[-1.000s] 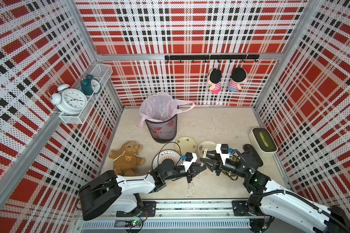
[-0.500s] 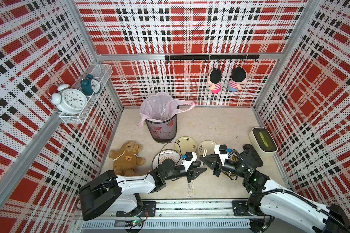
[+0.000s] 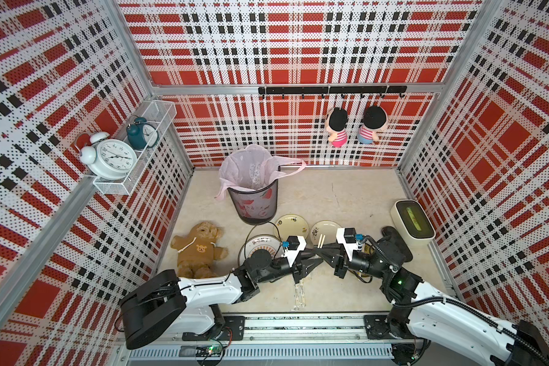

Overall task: Remove the packaging of disposable chopsticks
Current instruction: Remove the packet bag from the disposable chopsticks.

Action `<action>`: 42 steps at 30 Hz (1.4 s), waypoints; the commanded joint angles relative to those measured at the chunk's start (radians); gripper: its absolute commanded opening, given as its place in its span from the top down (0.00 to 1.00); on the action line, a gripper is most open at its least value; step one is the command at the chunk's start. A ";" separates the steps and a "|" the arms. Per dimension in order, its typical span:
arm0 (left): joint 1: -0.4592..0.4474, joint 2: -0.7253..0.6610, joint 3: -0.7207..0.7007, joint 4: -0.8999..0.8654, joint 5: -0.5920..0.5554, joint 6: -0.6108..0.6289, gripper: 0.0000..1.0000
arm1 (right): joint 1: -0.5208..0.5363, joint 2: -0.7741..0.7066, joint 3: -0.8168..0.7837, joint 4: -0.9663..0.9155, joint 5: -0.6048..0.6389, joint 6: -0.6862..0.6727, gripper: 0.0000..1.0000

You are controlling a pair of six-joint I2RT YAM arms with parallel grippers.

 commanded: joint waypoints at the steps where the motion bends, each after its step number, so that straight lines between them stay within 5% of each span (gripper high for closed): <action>1: 0.006 -0.033 -0.003 0.079 -0.006 -0.004 0.65 | -0.004 0.010 0.011 0.022 -0.014 -0.007 1.00; 3: 0.006 -0.045 -0.006 0.083 -0.002 -0.003 0.64 | -0.005 0.011 0.010 0.025 -0.010 -0.007 1.00; 7: 0.012 -0.041 -0.004 0.072 0.010 -0.003 0.89 | -0.004 0.007 0.012 0.024 -0.006 -0.006 1.00; 13: 0.019 0.014 0.000 0.051 0.029 -0.024 0.94 | -0.004 0.002 0.027 0.049 0.004 -0.002 1.00; 29: -0.002 0.192 -0.036 0.025 -0.009 -0.032 0.84 | -0.006 -0.013 0.160 -0.038 0.103 -0.074 1.00; 42: 0.000 0.192 -0.085 0.049 -0.022 -0.039 0.90 | -0.007 -0.010 0.175 -0.041 0.132 -0.084 1.00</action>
